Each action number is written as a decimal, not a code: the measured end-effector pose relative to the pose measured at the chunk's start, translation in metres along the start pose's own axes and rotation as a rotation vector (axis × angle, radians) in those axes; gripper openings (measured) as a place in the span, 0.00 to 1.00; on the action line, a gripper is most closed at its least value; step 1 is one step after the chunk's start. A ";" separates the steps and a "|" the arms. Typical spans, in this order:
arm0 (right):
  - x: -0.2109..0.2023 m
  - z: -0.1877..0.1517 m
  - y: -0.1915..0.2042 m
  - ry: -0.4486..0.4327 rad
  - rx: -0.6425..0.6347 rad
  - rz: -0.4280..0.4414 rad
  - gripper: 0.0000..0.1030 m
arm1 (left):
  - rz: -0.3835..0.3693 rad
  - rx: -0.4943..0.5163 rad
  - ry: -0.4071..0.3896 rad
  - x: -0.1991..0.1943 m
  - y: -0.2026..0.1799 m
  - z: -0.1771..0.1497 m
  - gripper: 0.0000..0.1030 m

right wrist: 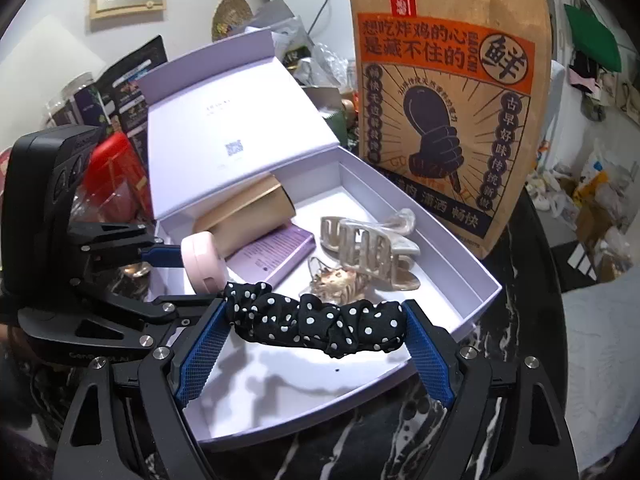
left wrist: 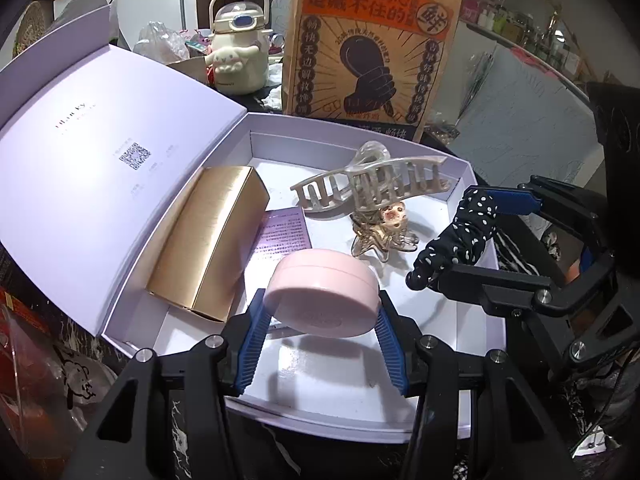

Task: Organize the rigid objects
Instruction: 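Lower and open the left tool releasing the pink container while the right tool releases the scrunchie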

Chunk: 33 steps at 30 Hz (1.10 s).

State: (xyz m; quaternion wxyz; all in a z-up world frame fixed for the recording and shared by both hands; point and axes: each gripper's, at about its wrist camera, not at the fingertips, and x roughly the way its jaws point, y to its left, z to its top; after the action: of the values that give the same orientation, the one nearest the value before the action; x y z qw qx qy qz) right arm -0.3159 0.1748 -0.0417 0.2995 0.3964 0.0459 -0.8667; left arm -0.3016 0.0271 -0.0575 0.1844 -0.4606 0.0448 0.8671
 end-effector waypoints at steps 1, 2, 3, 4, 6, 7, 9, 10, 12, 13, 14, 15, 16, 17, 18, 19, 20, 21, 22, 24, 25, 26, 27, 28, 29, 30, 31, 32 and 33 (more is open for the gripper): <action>0.001 0.000 -0.001 0.006 0.000 -0.001 0.83 | 0.003 0.000 0.007 0.002 0.000 0.000 0.49; 0.003 0.000 -0.002 0.010 -0.001 -0.003 0.83 | 0.008 0.001 0.015 0.004 0.000 0.000 0.49; 0.004 0.001 -0.003 0.015 -0.003 -0.008 0.83 | 0.012 0.001 0.021 0.006 0.000 0.000 0.49; 0.005 0.000 -0.004 0.023 -0.004 -0.016 0.83 | 0.014 0.002 0.031 0.009 0.000 0.000 0.49; 0.007 0.000 -0.006 0.030 -0.005 -0.019 0.83 | 0.012 0.000 0.043 0.012 -0.002 0.000 0.49; 0.006 0.000 -0.006 0.033 -0.006 -0.017 0.83 | 0.011 0.000 0.049 0.014 -0.002 0.000 0.49; 0.007 0.001 -0.006 0.041 -0.013 -0.014 0.83 | 0.017 0.000 0.061 0.016 -0.004 0.000 0.49; 0.008 0.001 -0.006 0.045 -0.017 -0.015 0.83 | 0.021 0.000 0.066 0.017 -0.004 0.000 0.49; 0.008 0.002 -0.006 0.055 -0.028 -0.016 0.83 | 0.027 0.002 0.070 0.019 -0.006 0.000 0.49; 0.009 0.002 -0.006 0.061 -0.033 -0.016 0.83 | 0.029 0.006 0.074 0.019 -0.007 0.001 0.49; 0.009 0.003 -0.006 0.067 -0.036 -0.014 0.83 | 0.030 0.014 0.077 0.020 -0.008 0.002 0.49; 0.009 0.003 -0.006 0.075 -0.041 -0.008 0.83 | 0.034 0.017 0.080 0.020 -0.009 0.002 0.49; 0.010 0.004 -0.006 0.086 -0.048 0.007 0.83 | 0.040 0.018 0.083 0.021 -0.009 0.004 0.49; 0.011 0.005 -0.006 0.096 -0.054 0.021 0.83 | 0.044 0.019 0.085 0.022 -0.010 0.005 0.49; 0.012 0.005 -0.006 0.102 -0.057 0.027 0.83 | 0.047 0.019 0.087 0.022 -0.010 0.006 0.49; 0.013 0.006 -0.006 0.111 -0.062 0.027 0.83 | 0.049 0.015 0.089 0.022 -0.010 0.007 0.49; 0.013 0.007 -0.005 0.119 -0.068 0.027 0.83 | 0.050 0.012 0.091 0.023 -0.010 0.009 0.49; 0.015 0.008 -0.005 0.131 -0.077 0.027 0.83 | 0.050 0.008 0.092 0.023 -0.010 0.009 0.49; 0.016 0.009 -0.005 0.139 -0.080 0.027 0.83 | 0.051 0.003 0.094 0.023 -0.009 0.010 0.49; 0.019 0.010 -0.005 0.156 -0.084 0.032 0.83 | 0.064 -0.001 0.099 0.024 -0.009 0.012 0.49; 0.020 0.011 -0.006 0.163 -0.083 0.035 0.83 | 0.066 -0.002 0.102 0.023 -0.009 0.012 0.49; 0.021 0.012 -0.006 0.170 -0.082 0.038 0.83 | 0.069 -0.001 0.103 0.023 -0.009 0.012 0.49; 0.023 0.013 -0.007 0.180 -0.081 0.040 0.83 | 0.072 0.000 0.105 0.024 -0.009 0.013 0.49; 0.024 0.013 -0.007 0.185 -0.079 0.038 0.83 | 0.075 0.001 0.107 0.024 -0.010 0.013 0.49; 0.025 0.014 -0.007 0.191 -0.078 0.036 0.83 | 0.078 0.004 0.111 0.024 -0.010 0.013 0.49; 0.026 0.015 -0.007 0.201 -0.077 0.032 0.83 | 0.080 0.009 0.115 0.024 -0.011 0.014 0.49; 0.028 0.015 -0.006 0.208 -0.078 0.028 0.83 | 0.082 0.011 0.121 0.024 -0.011 0.014 0.49; 0.029 0.016 -0.006 0.216 -0.080 0.024 0.83 | 0.082 0.008 0.123 0.024 -0.010 0.014 0.49; 0.032 0.017 -0.006 0.228 -0.083 0.023 0.83 | 0.083 0.006 0.127 0.024 -0.010 0.014 0.49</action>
State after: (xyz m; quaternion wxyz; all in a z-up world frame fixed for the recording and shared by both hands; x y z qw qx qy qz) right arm -0.3461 0.1587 -0.0540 0.3185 0.4801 0.1109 -0.8098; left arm -0.3214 0.0468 -0.0681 0.1463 -0.5120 0.0780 0.8428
